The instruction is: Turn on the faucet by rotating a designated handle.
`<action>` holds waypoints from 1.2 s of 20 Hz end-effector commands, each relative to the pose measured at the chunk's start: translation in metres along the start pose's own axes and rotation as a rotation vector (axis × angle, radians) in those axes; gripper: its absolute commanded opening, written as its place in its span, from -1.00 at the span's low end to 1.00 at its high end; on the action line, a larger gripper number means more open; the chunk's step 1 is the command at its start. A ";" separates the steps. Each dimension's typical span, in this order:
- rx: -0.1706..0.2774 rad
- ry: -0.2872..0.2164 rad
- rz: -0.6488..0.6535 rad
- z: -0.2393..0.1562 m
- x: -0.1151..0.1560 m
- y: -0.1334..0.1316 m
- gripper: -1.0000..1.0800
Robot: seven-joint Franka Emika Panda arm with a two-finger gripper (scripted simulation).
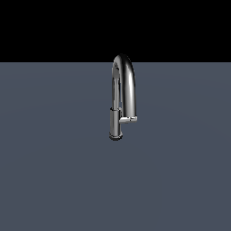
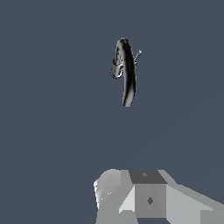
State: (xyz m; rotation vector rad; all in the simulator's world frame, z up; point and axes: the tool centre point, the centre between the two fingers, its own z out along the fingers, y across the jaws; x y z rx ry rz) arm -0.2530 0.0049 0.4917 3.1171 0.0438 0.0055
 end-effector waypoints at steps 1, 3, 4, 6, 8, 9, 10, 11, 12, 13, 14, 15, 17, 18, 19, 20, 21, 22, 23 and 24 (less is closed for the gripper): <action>0.000 0.000 0.000 0.000 0.000 0.000 -1.00; 0.001 -0.001 0.001 0.000 0.001 0.000 -1.00; 0.003 -0.003 0.003 0.000 0.001 0.000 -1.00; 0.007 -0.008 0.007 0.000 0.003 0.000 -1.00; 0.014 -0.016 0.014 0.001 0.006 0.000 -1.00; 0.018 -0.022 0.018 0.001 0.008 0.000 -1.00; 0.023 -0.027 0.023 0.001 0.011 0.000 -1.00; 0.029 -0.034 0.029 0.002 0.013 0.000 -1.00; 0.035 -0.041 0.035 0.002 0.016 0.000 -1.00; 0.042 -0.049 0.041 0.003 0.019 0.001 -1.00; 0.049 -0.057 0.049 0.003 0.022 0.001 -1.00; 0.057 -0.067 0.057 0.004 0.026 0.001 -1.00; 0.075 -0.088 0.074 0.005 0.034 0.002 -1.00; 0.085 -0.099 0.084 0.006 0.039 0.002 -1.00; 0.095 -0.112 0.095 0.007 0.043 0.002 -1.00; 0.106 -0.125 0.106 0.008 0.048 0.003 -1.00; 0.118 -0.139 0.118 0.010 0.054 0.003 -1.00; 0.130 -0.153 0.130 0.011 0.059 0.004 -1.00; 0.143 -0.168 0.142 0.013 0.064 0.005 -1.00; 0.155 -0.182 0.154 0.014 0.070 0.005 -1.00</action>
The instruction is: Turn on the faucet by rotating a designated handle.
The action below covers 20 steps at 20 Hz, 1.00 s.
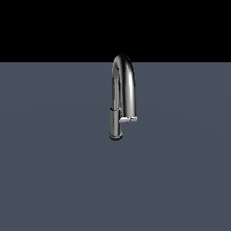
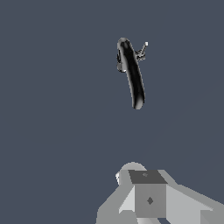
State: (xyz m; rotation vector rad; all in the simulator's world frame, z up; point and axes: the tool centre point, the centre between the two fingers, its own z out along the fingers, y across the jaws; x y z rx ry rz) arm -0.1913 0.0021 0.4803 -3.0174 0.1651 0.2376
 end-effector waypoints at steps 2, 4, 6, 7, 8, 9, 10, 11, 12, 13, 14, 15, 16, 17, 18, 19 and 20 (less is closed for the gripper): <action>0.043 -0.051 0.043 0.003 0.020 0.001 -1.00; 0.069 -0.081 0.068 0.005 0.031 0.001 -1.00; 0.094 -0.111 0.093 0.007 0.043 0.002 -1.00; 0.107 -0.126 0.106 0.008 0.049 0.003 -1.00; 0.120 -0.141 0.119 0.009 0.054 0.003 -1.00; 0.133 -0.156 0.131 0.011 0.060 0.004 -1.00; 0.146 -0.171 0.144 0.013 0.066 0.005 -1.00; 0.160 -0.187 0.157 0.014 0.071 0.006 -1.00; 0.173 -0.202 0.170 0.016 0.077 0.006 -1.00; 0.186 -0.218 0.183 0.018 0.083 0.007 -1.00; 0.200 -0.233 0.196 0.020 0.089 0.008 -1.00; 0.213 -0.249 0.209 0.022 0.094 0.009 -1.00; 0.227 -0.265 0.222 0.024 0.100 0.010 -1.00; 0.241 -0.281 0.235 0.027 0.105 0.011 -1.00; 0.255 -0.296 0.248 0.029 0.111 0.013 -1.00; 0.268 -0.312 0.261 0.032 0.116 0.014 -1.00; 0.282 -0.328 0.275 0.034 0.122 0.015 -1.00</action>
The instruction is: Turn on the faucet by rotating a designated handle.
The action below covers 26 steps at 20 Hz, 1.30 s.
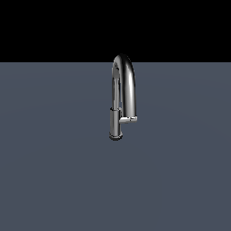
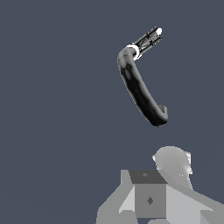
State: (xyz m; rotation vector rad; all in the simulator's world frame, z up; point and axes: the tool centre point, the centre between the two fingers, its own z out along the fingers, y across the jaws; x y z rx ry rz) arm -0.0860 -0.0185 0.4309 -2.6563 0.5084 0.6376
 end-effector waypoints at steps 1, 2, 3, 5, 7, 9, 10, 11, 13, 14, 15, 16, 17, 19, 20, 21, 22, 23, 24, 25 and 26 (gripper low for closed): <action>0.035 -0.041 0.033 0.002 0.016 0.000 -1.00; 0.049 -0.057 0.047 0.002 0.022 0.001 -1.00; 0.064 -0.073 0.060 0.003 0.028 0.001 -1.00; 0.092 -0.107 0.087 0.006 0.041 0.002 -1.00; 0.121 -0.140 0.115 0.009 0.053 0.003 -1.00; 0.151 -0.174 0.143 0.012 0.066 0.005 -1.00; 0.166 -0.192 0.157 0.014 0.072 0.006 -1.00; 0.181 -0.209 0.171 0.016 0.079 0.007 -1.00; 0.212 -0.245 0.200 0.020 0.091 0.009 -1.00; 0.228 -0.263 0.215 0.022 0.098 0.010 -1.00; 0.244 -0.282 0.229 0.025 0.104 0.011 -1.00; 0.260 -0.300 0.245 0.028 0.110 0.013 -1.00; 0.276 -0.319 0.260 0.031 0.117 0.014 -1.00; 0.310 -0.358 0.291 0.037 0.129 0.017 -1.00; 0.327 -0.378 0.307 0.041 0.136 0.019 -1.00; 0.345 -0.398 0.324 0.044 0.142 0.020 -1.00; 0.363 -0.418 0.341 0.048 0.149 0.022 -1.00; 0.381 -0.439 0.358 0.053 0.155 0.024 -1.00; 0.399 -0.461 0.375 0.057 0.162 0.026 -1.00; 0.419 -0.483 0.394 0.062 0.168 0.028 -1.00; 0.438 -0.505 0.412 0.067 0.175 0.030 -1.00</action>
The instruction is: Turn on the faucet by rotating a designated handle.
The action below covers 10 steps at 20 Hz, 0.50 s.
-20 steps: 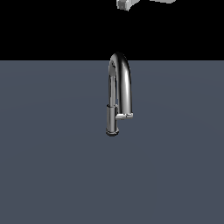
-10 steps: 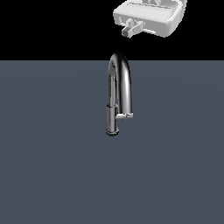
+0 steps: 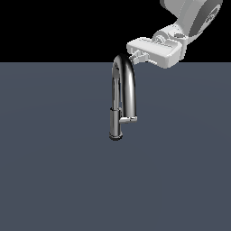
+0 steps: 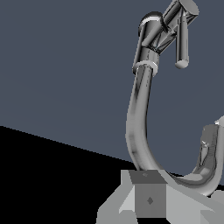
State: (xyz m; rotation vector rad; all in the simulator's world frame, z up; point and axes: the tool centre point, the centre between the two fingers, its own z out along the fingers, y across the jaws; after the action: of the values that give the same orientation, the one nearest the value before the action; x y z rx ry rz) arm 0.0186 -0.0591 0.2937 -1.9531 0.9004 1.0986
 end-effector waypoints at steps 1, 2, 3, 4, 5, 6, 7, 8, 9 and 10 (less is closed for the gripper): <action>0.049 -0.057 0.046 0.002 0.021 0.001 -1.00; 0.068 -0.079 0.064 0.003 0.029 0.001 -1.00; 0.087 -0.100 0.082 0.005 0.037 0.002 -1.00; 0.106 -0.122 0.100 0.006 0.045 0.002 -1.00; 0.125 -0.143 0.118 0.008 0.053 0.003 -1.00; 0.143 -0.164 0.135 0.010 0.061 0.004 -1.00; 0.161 -0.185 0.153 0.012 0.068 0.005 -1.00; 0.178 -0.204 0.169 0.015 0.075 0.006 -1.00; 0.195 -0.223 0.185 0.017 0.082 0.007 -1.00; 0.210 -0.240 0.200 0.019 0.088 0.008 -1.00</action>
State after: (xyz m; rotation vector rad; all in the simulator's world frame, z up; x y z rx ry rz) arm 0.0373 -0.0669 0.2162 -1.5986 1.0323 1.2484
